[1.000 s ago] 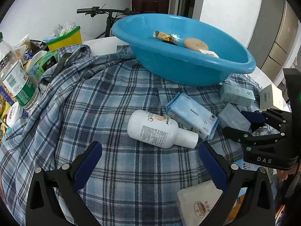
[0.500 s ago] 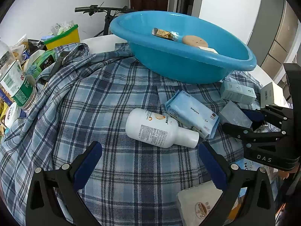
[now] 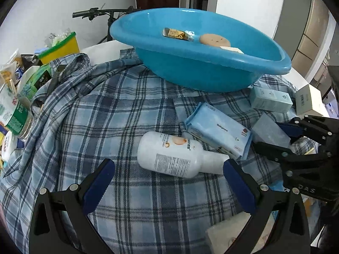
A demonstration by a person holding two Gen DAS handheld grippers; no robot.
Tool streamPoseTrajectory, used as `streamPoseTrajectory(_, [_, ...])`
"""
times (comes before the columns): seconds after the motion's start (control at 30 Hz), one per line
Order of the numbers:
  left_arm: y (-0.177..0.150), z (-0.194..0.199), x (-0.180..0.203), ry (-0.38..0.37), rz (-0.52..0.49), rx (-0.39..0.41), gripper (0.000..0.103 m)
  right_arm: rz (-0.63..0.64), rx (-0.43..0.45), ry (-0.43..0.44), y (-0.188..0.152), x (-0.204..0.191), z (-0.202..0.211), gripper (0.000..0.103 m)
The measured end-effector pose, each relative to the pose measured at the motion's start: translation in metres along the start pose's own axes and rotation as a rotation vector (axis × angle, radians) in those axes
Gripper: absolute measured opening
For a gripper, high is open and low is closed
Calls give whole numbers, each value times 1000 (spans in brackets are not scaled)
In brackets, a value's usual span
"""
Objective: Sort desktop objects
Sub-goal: 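Grasp the grey-blue box with the right tool while the left tool approaches the white bottle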
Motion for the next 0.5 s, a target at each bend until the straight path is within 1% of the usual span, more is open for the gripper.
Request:
streamPoseTrajectory(0.13, [5,-9,2,-33,-26,-26,103,-14,2,20,-1,2,2,45])
streamPoseTrajectory(0.33, [7,-18,7,-56,-39,-50,103,-25,12,27,-8,3,6,45])
streamPoseTrajectory(0.43, [4,-14,6,-127,-33,-55,103,-32,15,29,-8,5,7,45])
streamPoseTrajectory(0.5, [0,-11,8,-143,-40,-58,103,-36,18,33,-8,6,7,45])
Point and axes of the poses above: each gripper's, at about its wrist camera, not at the fingertips, and z roughly against the way its jaws point, x to its right, y to its top, the point moved 1 cm from there along -z, roughly the way its jaws point, and after that the axes turned 13 degrees about -x, right-handed, at the moved point
